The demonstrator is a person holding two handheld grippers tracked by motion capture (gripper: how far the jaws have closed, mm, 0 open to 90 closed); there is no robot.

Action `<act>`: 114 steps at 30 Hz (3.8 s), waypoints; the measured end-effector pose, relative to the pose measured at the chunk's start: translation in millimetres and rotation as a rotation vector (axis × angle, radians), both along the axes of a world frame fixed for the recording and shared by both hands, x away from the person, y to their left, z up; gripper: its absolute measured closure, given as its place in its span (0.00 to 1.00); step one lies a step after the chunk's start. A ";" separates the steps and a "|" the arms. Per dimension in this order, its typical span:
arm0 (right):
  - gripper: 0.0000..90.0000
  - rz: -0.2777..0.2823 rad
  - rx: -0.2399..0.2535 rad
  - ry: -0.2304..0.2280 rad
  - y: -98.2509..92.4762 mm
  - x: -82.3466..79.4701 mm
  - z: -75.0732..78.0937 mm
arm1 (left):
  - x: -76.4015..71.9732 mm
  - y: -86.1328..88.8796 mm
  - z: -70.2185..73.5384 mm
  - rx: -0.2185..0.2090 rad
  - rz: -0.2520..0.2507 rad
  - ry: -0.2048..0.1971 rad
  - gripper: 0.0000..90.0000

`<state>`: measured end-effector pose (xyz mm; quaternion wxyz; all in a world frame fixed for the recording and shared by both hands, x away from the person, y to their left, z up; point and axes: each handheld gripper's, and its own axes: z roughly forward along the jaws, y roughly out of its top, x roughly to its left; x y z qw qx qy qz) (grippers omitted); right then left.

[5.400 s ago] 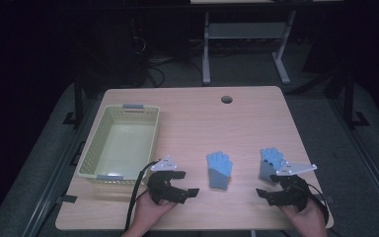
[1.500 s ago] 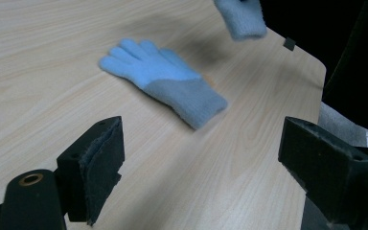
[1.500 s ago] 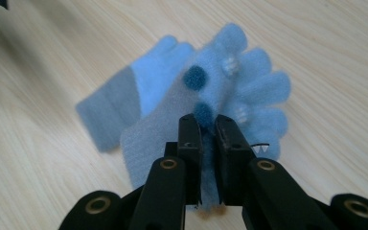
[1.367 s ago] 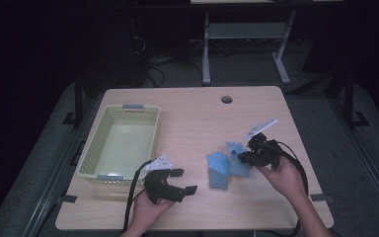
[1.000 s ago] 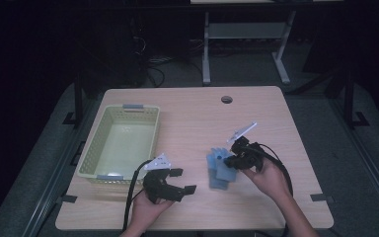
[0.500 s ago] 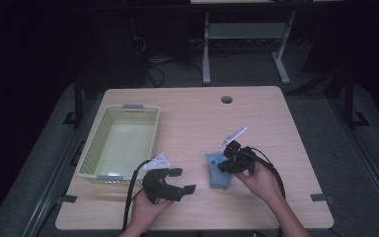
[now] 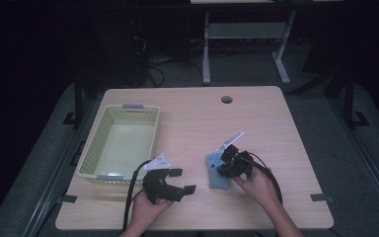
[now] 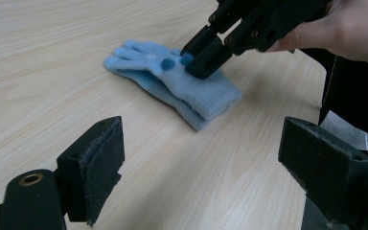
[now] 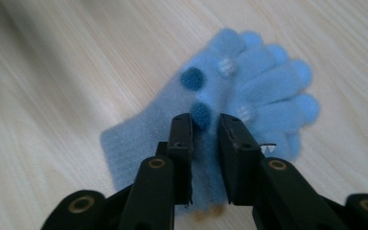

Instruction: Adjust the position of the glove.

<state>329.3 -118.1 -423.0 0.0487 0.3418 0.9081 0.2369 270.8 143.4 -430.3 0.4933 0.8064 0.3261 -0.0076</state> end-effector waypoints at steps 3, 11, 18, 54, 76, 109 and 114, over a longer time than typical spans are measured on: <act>0.78 -0.005 -0.008 -0.017 2.3 -1.3 -1.3 | 1.4 0.6 -1.4 0.004 -0.001 0.001 0.17; 0.78 -0.031 0.031 -0.056 -1.3 -5.3 4.5 | 0.4 -1.8 -1.4 0.008 -0.001 -0.001 0.17; 0.91 -0.034 0.040 -0.015 3.1 1.1 -10.4 | -0.2 -4.4 -2.3 0.011 0.001 0.012 0.18; 0.47 -0.361 0.472 0.159 -61.1 -24.8 -30.5 | 40.9 -56.8 -31.2 -0.097 0.113 0.364 0.35; 0.64 -0.396 0.515 0.196 -50.0 -25.1 -48.7 | 48.0 -65.1 -49.6 -0.084 0.111 0.413 0.60; 0.84 -0.355 0.606 0.217 -46.8 -26.0 -45.1 | 59.2 -58.8 -49.7 -0.188 0.080 0.467 0.78; 0.85 -0.349 0.627 0.209 -48.2 -26.5 -39.8 | 57.6 -57.7 -44.3 -0.200 0.075 0.452 0.78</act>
